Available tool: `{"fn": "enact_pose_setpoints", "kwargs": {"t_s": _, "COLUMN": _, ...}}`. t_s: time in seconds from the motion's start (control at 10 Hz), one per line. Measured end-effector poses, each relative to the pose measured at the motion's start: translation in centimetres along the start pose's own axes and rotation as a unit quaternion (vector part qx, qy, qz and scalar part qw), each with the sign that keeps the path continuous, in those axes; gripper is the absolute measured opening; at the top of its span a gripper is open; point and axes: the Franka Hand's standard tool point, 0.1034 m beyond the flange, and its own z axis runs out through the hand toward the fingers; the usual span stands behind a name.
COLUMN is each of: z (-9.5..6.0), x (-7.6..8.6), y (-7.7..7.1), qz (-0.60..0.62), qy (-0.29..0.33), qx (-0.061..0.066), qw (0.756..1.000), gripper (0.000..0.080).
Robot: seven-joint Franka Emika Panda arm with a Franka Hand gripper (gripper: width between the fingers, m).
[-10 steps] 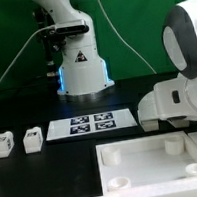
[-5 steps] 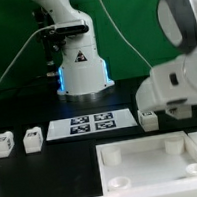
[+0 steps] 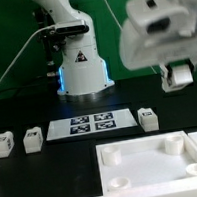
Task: Assemble one leg
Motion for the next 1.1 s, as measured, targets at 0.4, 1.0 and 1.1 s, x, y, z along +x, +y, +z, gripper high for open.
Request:
{"fn": "enact_pose_setpoints", "kwargs": {"t_s": 0.4, "z": -2.8, "x": 0.8, "y": 0.1, "qz": -0.004, "qy": 0.213, "qx": 0.003, "qw": 0.977, "gripper": 0.0294}}
{"fn": "enact_pose_setpoints", "kwargs": {"t_s": 1.0, "z": -3.9, "x": 2.2, "y": 0.3, "qz": -0.015, "qy": 0.329, "qx": 0.009, "qw": 0.944, "gripper": 0.0294}}
{"fn": "enact_pose_setpoints", "kwargs": {"t_s": 1.1, "z": -6.1, "x": 4.2, "y": 0.6, "qz": -0.018, "qy": 0.348, "qx": 0.007, "qw": 0.937, "gripper": 0.0294}}
